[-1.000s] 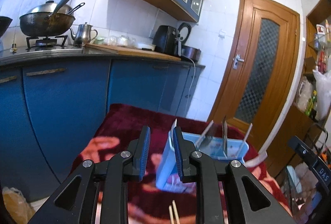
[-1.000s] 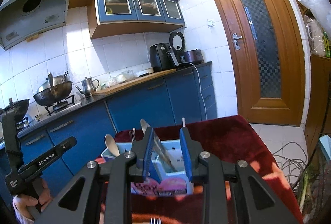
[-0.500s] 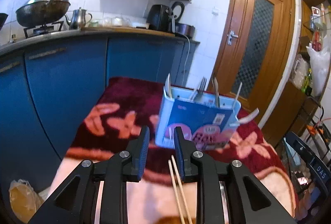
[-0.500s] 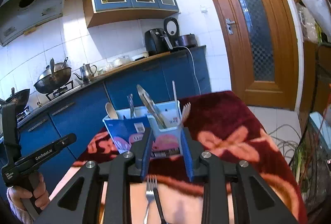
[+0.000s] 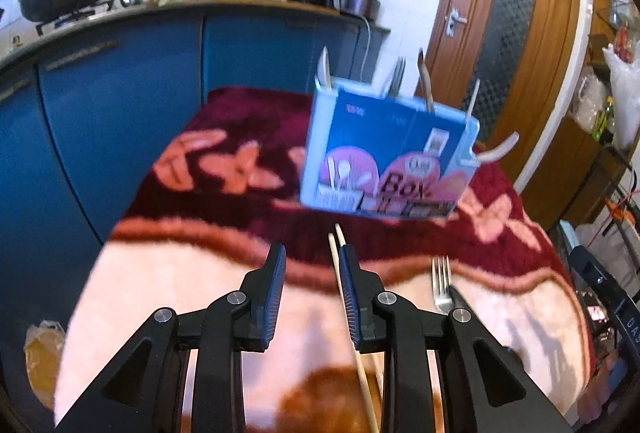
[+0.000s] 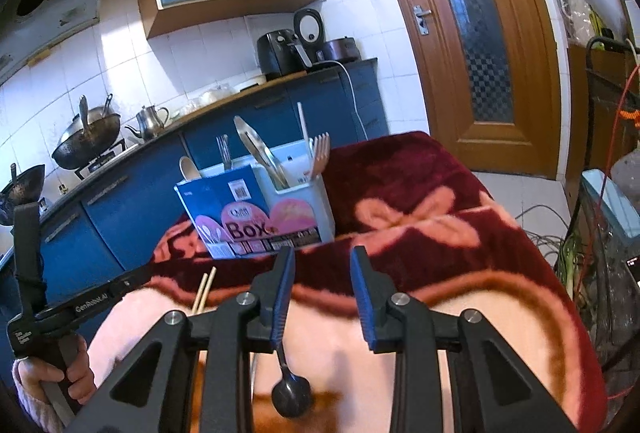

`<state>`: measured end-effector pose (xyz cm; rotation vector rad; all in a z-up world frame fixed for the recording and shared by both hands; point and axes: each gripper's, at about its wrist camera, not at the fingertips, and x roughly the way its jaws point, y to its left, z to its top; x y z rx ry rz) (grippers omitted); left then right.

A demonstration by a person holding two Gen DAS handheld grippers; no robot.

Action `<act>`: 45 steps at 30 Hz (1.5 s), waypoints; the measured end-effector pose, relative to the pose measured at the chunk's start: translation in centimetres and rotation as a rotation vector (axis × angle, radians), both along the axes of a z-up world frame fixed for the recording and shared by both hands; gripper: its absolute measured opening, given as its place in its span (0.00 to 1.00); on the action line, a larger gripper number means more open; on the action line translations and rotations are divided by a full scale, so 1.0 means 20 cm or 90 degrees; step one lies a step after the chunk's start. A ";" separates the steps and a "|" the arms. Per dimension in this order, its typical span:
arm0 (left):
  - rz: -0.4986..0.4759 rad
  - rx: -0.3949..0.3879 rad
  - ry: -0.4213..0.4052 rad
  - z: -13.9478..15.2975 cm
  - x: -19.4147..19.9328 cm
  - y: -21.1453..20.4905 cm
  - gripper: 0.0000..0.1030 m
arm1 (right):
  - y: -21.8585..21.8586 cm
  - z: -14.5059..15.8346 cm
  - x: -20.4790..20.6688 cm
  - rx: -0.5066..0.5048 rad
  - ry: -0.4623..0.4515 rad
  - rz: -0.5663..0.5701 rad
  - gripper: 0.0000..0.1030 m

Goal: Organize utensils
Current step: 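Withdraw both tools from the box and return over the remaining utensils, then grasp a wooden chopstick with the left tool while the right grasps the black spoon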

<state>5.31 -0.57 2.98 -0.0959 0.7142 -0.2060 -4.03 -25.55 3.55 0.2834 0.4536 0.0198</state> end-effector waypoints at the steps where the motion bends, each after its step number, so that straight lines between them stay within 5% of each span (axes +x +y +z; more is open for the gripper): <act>1: -0.003 0.004 0.007 -0.02 0.01 -0.01 0.27 | 0.00 -0.01 0.00 -0.001 0.004 -0.001 0.31; 17: -0.026 0.033 0.094 -0.20 0.07 -0.11 0.27 | -0.08 -0.12 -0.01 0.030 0.031 -0.011 0.31; 32: -0.052 0.073 0.108 -0.22 0.13 -0.18 0.27 | -0.10 -0.16 0.00 0.044 0.040 -0.009 0.31; 40: -0.049 0.029 0.126 -0.21 0.17 -0.12 0.06 | -0.07 -0.17 0.00 0.042 0.045 -0.002 0.32; 45: -0.041 -0.023 0.126 -0.21 0.14 -0.06 0.04 | -0.06 -0.17 -0.02 0.034 0.053 0.002 0.32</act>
